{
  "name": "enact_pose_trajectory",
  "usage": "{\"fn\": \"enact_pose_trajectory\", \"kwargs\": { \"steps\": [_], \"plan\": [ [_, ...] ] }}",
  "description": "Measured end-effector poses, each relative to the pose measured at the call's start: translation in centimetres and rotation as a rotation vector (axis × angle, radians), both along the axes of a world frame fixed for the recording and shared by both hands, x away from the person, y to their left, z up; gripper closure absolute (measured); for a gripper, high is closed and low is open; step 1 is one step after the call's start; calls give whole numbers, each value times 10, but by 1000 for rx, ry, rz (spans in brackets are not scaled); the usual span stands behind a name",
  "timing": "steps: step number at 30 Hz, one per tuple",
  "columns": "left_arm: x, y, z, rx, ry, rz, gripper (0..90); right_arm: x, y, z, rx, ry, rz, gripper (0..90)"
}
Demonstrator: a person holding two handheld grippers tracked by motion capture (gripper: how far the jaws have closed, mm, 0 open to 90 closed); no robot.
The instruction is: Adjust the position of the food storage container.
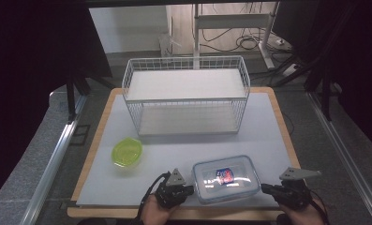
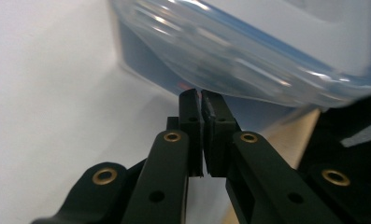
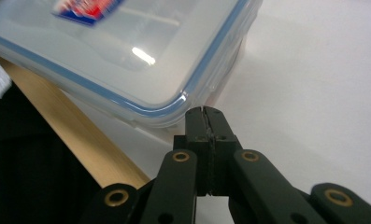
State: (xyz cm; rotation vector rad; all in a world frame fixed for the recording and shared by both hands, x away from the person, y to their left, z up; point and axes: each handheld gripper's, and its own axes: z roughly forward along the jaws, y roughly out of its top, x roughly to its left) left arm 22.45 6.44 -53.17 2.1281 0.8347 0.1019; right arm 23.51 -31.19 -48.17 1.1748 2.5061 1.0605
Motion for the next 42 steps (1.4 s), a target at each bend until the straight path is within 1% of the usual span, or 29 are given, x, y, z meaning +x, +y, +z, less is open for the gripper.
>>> {"fn": "enact_pose_trajectory", "kwargs": {
  "steps": [1, 2, 3, 4, 6, 7, 8, 9, 10, 11, 12, 13, 16, 20, 23, 25, 26, 27, 29, 30, 32, 33, 35, 36, 37, 38, 39, 40, 42],
  "plan": [
    [-3, -1, 0, 4, -2, -6, 880, 4, 2, -1, -7, 14, 3, 899],
    [-3, -1, 0, 4, -2, -6, 881, 4, 2, -1, -7, 14, 3, 899],
    [-4, -1, 1, 17, -7, 3, 883, 9, 4, -3, 0, 28, 11, 899],
    [-3, 1, 2, 18, -10, 12, 887, 12, 7, -5, -5, 34, 15, 900],
    [1, 7, 3, 13, -4, 33, 888, 16, 13, -5, -36, 27, 23, 900],
    [3, 10, 4, 14, -3, 47, 887, 18, 17, -5, -35, 27, 31, 900],
    [3, 10, 4, 14, -3, 47, 888, 18, 17, -5, -35, 27, 31, 900],
    [5, 15, 5, 14, -6, 66, 888, 21, 20, -5, -32, 26, 38, 900],
    [6, 18, 5, 20, -6, 72, 889, 25, 25, -5, -33, 29, 50, 900],
    [8, 21, 6, 26, -8, 87, 890, 31, 33, -6, -37, 32, 65, 900],
    [10, 24, 6, 39, -11, 98, 890, 31, 33, -6, -37, 32, 65, 900],
    [15, 31, 5, 47, -11, 121, 893, 38, 42, -7, -43, 36, 84, 899],
    [22, 39, 6, 60, -17, 158, 895, 45, 54, -8, -52, 33, 102, 900],
    [34, 50, 7, 62, -15, 207, 899, 53, 68, -7, -50, 38, 129, 899],
    [40, 56, 5, 46, -1, 218, 899, 57, 76, -9, -59, 42, 145, 899],
    [41, 57, 5, 44, 2, 215, 898, 58, 76, -10, -60, 43, 147, 899],
    [41, 57, 6, 47, 0, 206, 882, 62, 73, -10, -37, 71, 163, 897],
    [40, 57, 7, 59, -5, 198, 867, 65, 71, -8, -37, 72, 165, 894],
    [39, 58, 9, 82, -24, 190, 836, 71, 65, -2, -60, 33, 149, 880],
    [39, 59, 10, 94, -33, 188, 820, 76, 61, 1, -58, 24, 145, 868],
    [39, 61, 12, 113, -47, 189, 785, 89, 57, 6, -30, 25, 137, 818],
    [39, 62, 12, 125, -59, 194, 763, 95, 57, 7, -33, 21, 134, 792],
    [38, 65, 14, 145, -72, 201, 728, 104, 57, 8, -61, -18, 113, 745],
    [38, 67, 14, 147, -78, 206, 707, 107, 56, 9, -42, -25, 97, 720],
    [38, 69, 14, 155, -83, 207, 684, 107, 54, 9, -8, -31, 85, 695],
    [38, 69, 14, 155, -83, 207, 654, 107, 54, 9, -8, -31, 85, 695],
    [37, 71, 14, 159, -88, 206, 654, 106, 52, 9, 27, -35, 68, 664],
    [37, 74, 14, 154, -100, 198, 575, 101, 47, 6, 37, -39, 42, 591],
    [36, 77, 14, 147, -118, 185, 505, 95, 43, 5, 27, -47, 26, 518]
  ]
}}
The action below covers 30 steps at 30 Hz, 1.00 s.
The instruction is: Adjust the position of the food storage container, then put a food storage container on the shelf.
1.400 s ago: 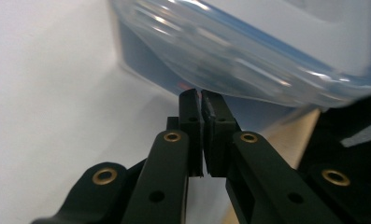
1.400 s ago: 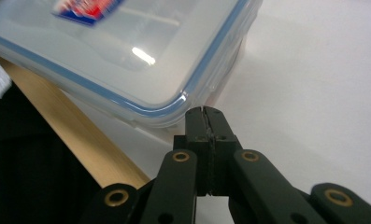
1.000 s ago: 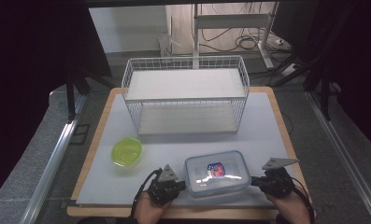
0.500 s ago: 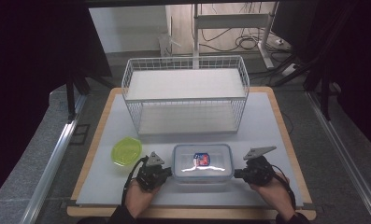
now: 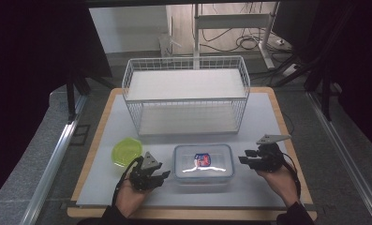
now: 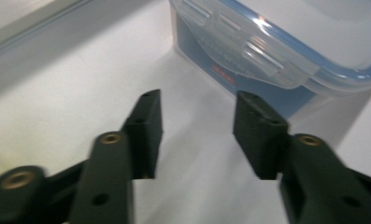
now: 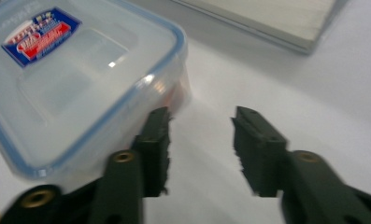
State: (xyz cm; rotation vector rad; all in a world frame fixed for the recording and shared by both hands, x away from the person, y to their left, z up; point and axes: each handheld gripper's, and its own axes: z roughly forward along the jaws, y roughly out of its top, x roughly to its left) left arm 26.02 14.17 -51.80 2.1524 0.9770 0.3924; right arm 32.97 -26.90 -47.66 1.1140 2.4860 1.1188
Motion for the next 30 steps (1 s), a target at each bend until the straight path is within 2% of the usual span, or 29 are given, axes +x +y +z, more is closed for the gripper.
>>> {"fn": "enact_pose_trajectory", "kwargs": {
  "steps": [2, 4, 8, 9, 12, 14, 15, 16, 20, 21, 23, 25, 26, 27, 29, 30],
  "plan": [
    [-2, 2, 0, 13, -33, -17, 417, -6, -6, -1, 23, -2, -28, 432],
    [-5, 3, -1, 33, -59, -36, 342, -11, -10, -5, 35, -5, -33, 367],
    [-4, 5, -1, 15, -45, -43, 243, -17, -11, -10, 26, 5, -36, 296],
    [-3, 6, -1, -5, -33, -46, 219, -19, -10, -11, 23, 7, -36, 261],
    [-3, 6, 0, -18, -22, -42, 132, -19, -9, -8, 40, -14, -47, 203],
    [-3, 6, 2, -24, -23, -40, 129, -20, -9, -7, 51, -22, -51, 195],
    [-3, 7, 5, -58, -26, -42, 122, -21, -9, -6, 55, -37, -68, 180],
    [-3, 7, 5, -58, -26, -42, 117, -21, -9, -6, 55, -37, -68, 180],
    [-2, 9, 12, -117, -51, -60, 93, -22, -9, -2, 38, -52, -76, 180],
    [-2, 9, 12, -117, -51, -60, 88, -22, -9, -2, 33, -53, -77, 181],
    [2, 7, 16, -112, -44, -69, 81, -22, -9, 1, 33, -54, -75, 181],
    [6, 6, 20, -133, -17, -62, 82, -23, -8, 4, 38, -56, -69, 181],
    [6, 6, 20, -133, -17, -62, 83, -23, -8, 4, 38, -56, -69, 181],
    [11, 4, 25, -164, 23, -66, 83, -23, -5, 8, 41, -55, -64, 179],
    [14, 2, 28, -177, 38, -69, 84, -22, -1, 10, 44, -42, -58, 168],
    [18, -1, 29, -208, 64, -86, 84, -23, 1, 11, 46, -33, -59, 160]
  ]
}}
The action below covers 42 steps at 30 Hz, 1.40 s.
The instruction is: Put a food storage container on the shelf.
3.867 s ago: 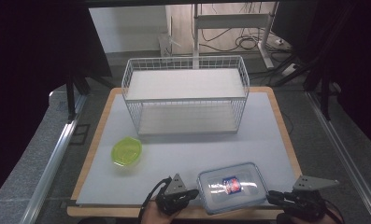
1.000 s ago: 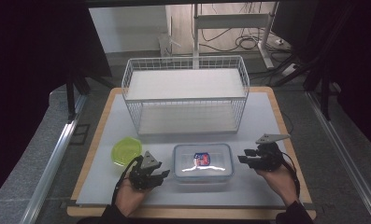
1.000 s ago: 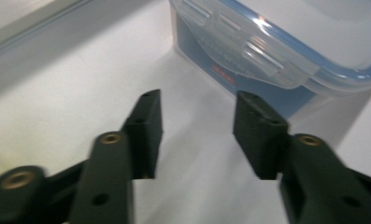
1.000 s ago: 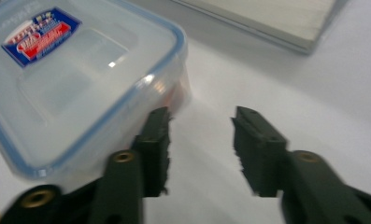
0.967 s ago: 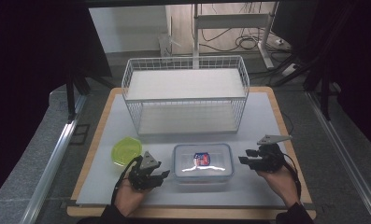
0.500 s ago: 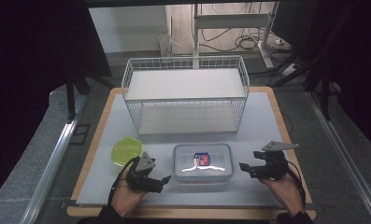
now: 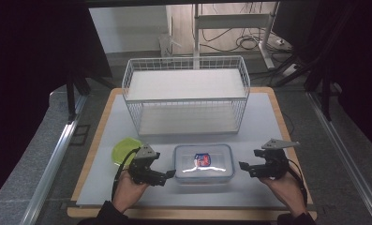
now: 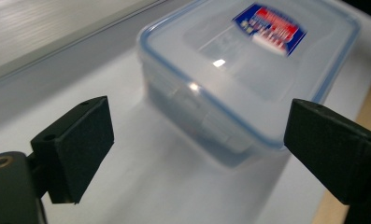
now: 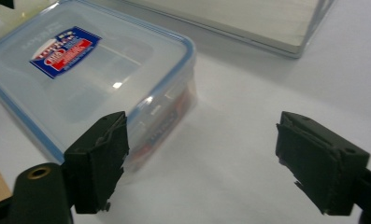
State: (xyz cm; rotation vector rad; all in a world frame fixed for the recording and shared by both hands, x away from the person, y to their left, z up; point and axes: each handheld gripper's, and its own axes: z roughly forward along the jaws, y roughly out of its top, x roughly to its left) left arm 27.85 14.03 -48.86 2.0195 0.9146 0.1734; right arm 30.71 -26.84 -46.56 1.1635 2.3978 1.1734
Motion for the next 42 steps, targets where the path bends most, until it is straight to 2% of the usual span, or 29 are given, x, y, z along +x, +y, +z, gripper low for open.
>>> {"fn": "enact_pose_trajectory", "kwargs": {
  "steps": [1, 2, 3, 5, 6, 7, 8, 10, 14, 15, 16, 17, 18, 19, 20, 21, 27, 28, 32, 40, 41, 42],
  "plan": [
    [0, 0, 0, 0, 0, 0, 83, 0, 0, 0, 0, 0, 0, 160],
    [5, -5, 0, -22, 28, -21, 73, 1, 4, 1, 9, 15, 9, 131],
    [5, -5, 0, -22, 28, -21, 59, 1, 4, 1, 9, 15, 9, 131],
    [13, -13, -1, -31, 53, -49, 48, 2, 12, 1, 29, 56, 38, 88],
    [13, -13, -1, -31, 53, -49, 43, 2, 12, 1, 29, 56, 38, 88],
    [20, -18, -3, -34, 79, -59, 37, 2, 17, 0, 47, 78, 64, 84],
    [20, -18, -3, -34, 79, -59, 36, 2, 17, 0, 47, 78, 64, 84],
    [27, -24, -7, -29, 110, -56, 40, 4, 26, -2, 55, 106, 89, 85],
    [32, -26, -13, -26, 130, -62, 28, 9, 35, -6, 71, 142, 117, 92],
    [37, -24, -18, -73, 173, -72, 32, 12, 39, -10, 90, 174, 139, 103],
    [37, -24, -18, -73, 173, -72, 38, 12, 39, -10, 90, 174, 139, 103],
    [38, -24, -21, -98, 194, -76, 32, 16, 44, -16, 91, 201, 147, 106],
    [40, -24, -22, -109, 208, -85, 32, 16, 44, -16, 91, 201, 147, 106],
    [42, -26, -26, -111, 229, -108, 13, 19, 47, -20, 83, 224, 156, 100],
    [42, -26, -26, -111, 229, -108, 0, 19, 47, -20, 83, 224, 156, 100],
    [43, -26, -28, -134, 253, -98, 0, 24, 48, -24, 110, 258, 151, 81],
    [39, -24, -25, -114, 250, -100, 26, 26, 43, -24, 128, 292, 150, 146],
    [36, -23, -24, -118, 264, -99, 58, 25, 40, -23, 140, 308, 147, 184],
    [37, -16, -26, -166, 308, -86, 120, 24, 37, -24, 159, 329, 136, 215],
    [25, -13, -22, -149, 283, -83, 197, 14, 33, -19, 157, 312, 124, 320],
    [23, -11, -22, -157, 280, -86, 197, 11, 33, -18, 154, 309, 123, 338],
    [20, -7, -21, -184, 275, -77, 229, 9, 32, -16, 153, 303, 123, 356]
  ]
}}
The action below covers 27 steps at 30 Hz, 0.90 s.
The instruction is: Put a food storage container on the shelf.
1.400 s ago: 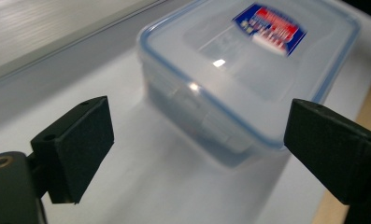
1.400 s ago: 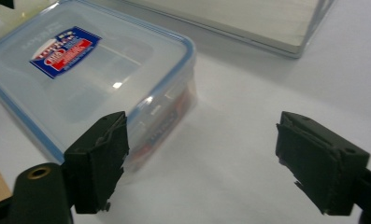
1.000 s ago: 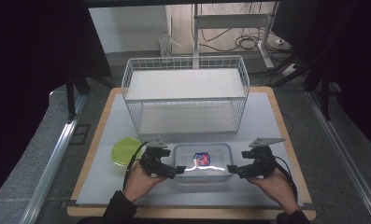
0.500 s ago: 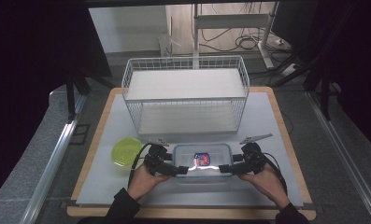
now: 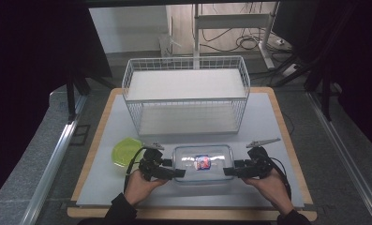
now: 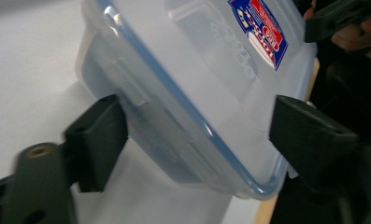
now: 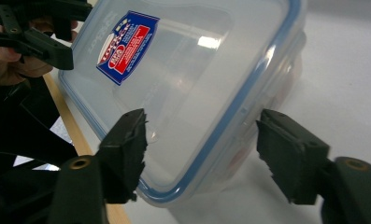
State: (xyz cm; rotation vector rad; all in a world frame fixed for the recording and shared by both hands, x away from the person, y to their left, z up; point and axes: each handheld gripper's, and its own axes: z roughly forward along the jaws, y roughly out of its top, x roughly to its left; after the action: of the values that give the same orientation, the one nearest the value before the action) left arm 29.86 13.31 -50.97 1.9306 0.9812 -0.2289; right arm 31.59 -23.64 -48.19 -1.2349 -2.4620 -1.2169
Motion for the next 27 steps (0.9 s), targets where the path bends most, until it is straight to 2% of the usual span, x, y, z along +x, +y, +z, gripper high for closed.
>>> {"fn": "enact_pose_trajectory", "kwargs": {
  "steps": [1, 2, 3, 4, 8, 9, 13, 15, 17, 19, 20, 22, 24, 27],
  "plan": [
    [-5, 8, 1, -48, -11, 10, 376, -3, -3, 3, 15, -24, -12, 416],
    [-5, 8, 1, -48, -11, 10, 403, -3, -3, 3, 15, -24, -12, 416],
    [-10, 8, 3, -34, -33, 8, 413, -5, -5, 6, 22, -42, -16, 459],
    [-11, 7, 4, -24, -38, 10, 413, -6, -5, 7, 22, -41, -15, 462],
    [-15, 8, 5, -31, -54, 14, 431, -1, -7, 6, 41, -44, -6, 439],
    [-16, 8, 5, -31, -60, 11, 441, 1, -8, 5, 62, -38, -2, 451],
    [-18, 8, 6, -24, -75, 7, 452, 8, -15, -2, 136, 33, -4, 400],
    [-18, 9, 5, -46, -68, 12, 461, 8, -16, -5, 164, 69, 10, 411],
    [-18, 10, 4, -59, -58, 16, 478, 5, -10, -7, 125, 66, 22, 345],
    [-17, 10, 4, -63, -48, 24, 478, 1, -9, -3, 107, 38, 9, 411],
    [-18, 11, 4, -71, -48, 25, 480, 0, -11, 0, 109, 18, 2, 460],
    [-18, 11, 4, -72, -48, 25, 492, 0, -13, 1, 111, 19, 0, 479],
    [-18, 11, 4, -75, -45, 32, 493, -1, -16, -1, 143, 36, -15, 495],
    [-17, 10, 3, -93, -31, 60, 495, -3, -17, -2, 160, 49, -39, 503]
  ]
}}
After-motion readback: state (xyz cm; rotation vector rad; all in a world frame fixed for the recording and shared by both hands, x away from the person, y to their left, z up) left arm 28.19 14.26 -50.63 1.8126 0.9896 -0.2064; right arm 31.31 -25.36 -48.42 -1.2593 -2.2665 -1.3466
